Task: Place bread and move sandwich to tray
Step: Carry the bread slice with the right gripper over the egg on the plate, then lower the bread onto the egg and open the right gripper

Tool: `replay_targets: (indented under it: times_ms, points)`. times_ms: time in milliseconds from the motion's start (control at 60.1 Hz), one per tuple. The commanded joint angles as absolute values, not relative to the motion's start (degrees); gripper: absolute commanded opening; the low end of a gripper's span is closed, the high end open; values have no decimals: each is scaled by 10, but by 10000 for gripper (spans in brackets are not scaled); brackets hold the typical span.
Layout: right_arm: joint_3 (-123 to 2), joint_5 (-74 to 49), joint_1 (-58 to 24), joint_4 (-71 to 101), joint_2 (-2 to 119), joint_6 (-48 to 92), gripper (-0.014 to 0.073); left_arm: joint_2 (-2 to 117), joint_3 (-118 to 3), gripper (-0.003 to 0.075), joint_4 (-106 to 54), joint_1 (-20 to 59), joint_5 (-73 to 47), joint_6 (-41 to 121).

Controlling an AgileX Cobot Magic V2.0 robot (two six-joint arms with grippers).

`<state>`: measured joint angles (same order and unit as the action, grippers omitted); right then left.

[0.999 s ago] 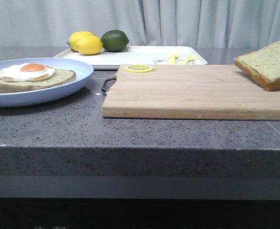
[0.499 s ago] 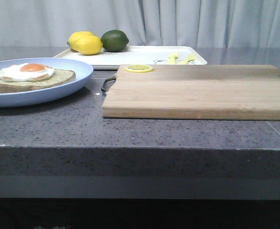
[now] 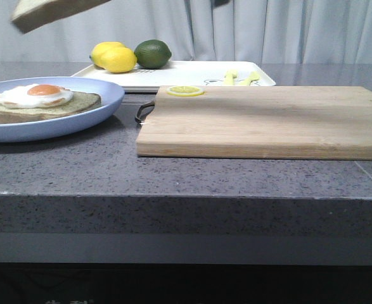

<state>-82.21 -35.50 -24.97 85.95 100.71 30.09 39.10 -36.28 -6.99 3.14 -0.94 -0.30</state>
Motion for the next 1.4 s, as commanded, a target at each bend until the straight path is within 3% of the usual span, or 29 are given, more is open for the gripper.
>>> replay_targets:
  times_ms: [0,166,549,666,882,1015,1298,1381]
  points:
    - [-837,-347,-262,978,1010,320,35,393,-379,387,-74,32,38,-6]
    - [-837,-371,-278,1088,1063,350,35,393,-379,387,-74,32,38,-6]
    - [-838,-336,-310,1088,1094,359,50,393,-379,387,-74,32,38,-6]
    - [-838,-332,-310,1088,1094,359,148,393,-379,387,-74,32,38,-6]
    - [-838,-331,-310,1088,1094,359,459,393,-379,387,-74,32,38,-6]
    - [-838,-333,-310,1088,1094,359,563,393,-379,387,-74,32,38,-6]
    - [-838,-321,-310,1031,1065,359,553,393,-379,387,-74,32,38,-6]
    - [-838,-294,-309,999,1038,359,468,393,-379,387,-74,32,38,-6]
